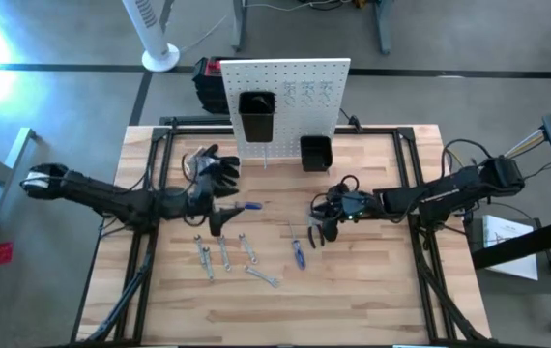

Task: Hang tools onto peg board
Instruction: Hang the blue screwdriver on the peg board

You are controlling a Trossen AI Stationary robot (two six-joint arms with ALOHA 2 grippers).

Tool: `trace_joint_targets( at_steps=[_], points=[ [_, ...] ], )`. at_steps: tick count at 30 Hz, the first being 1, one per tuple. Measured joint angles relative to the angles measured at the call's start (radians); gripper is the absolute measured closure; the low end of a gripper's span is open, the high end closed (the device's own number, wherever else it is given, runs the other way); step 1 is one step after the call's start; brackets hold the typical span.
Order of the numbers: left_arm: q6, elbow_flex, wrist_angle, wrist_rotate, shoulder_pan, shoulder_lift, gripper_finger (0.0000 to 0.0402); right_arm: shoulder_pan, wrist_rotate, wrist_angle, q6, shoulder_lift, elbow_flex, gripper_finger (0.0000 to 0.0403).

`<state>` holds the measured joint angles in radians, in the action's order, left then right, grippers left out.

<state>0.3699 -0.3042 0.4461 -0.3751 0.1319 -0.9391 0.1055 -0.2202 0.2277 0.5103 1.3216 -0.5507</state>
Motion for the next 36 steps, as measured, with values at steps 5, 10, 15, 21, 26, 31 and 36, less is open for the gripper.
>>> trace_joint_targets(
  at_steps=[5, 10, 15, 21, 26, 31, 36],
  points=[
    [0.04, 0.0, -0.063, -0.22, 0.116, -0.006, 0.0093, 0.011, 0.019, 0.26, -0.111, 0.059, -0.001, 0.03],
    [0.047, 0.0, -0.067, -0.201, 0.136, -0.03, 0.0093, 0.002, 0.018, 0.337, -0.173, 0.139, -0.001, 0.03],
    [0.032, -0.001, -0.067, -0.178, 0.136, -0.094, 0.0093, -0.001, 0.018, 0.338, -0.261, 0.209, -0.029, 0.03],
    [-0.02, -0.017, -0.046, -0.233, 0.126, -0.203, 0.0093, -0.009, 0.018, 0.338, -0.364, 0.285, -0.103, 0.03],
    [-0.075, -0.067, -0.067, -0.142, 0.087, -0.277, 0.0093, -0.037, 0.018, 0.321, -0.374, 0.318, -0.154, 0.03],
    [-0.109, -0.177, -0.287, -0.059, 0.027, -0.333, 0.0093, -0.069, 0.019, 0.275, -0.381, 0.304, -0.163, 0.03],
    [-0.126, -0.264, -0.481, -0.04, -0.023, -0.399, 0.0093, -0.094, 0.019, 0.179, -0.39, 0.26, -0.163, 0.03]
  ],
)
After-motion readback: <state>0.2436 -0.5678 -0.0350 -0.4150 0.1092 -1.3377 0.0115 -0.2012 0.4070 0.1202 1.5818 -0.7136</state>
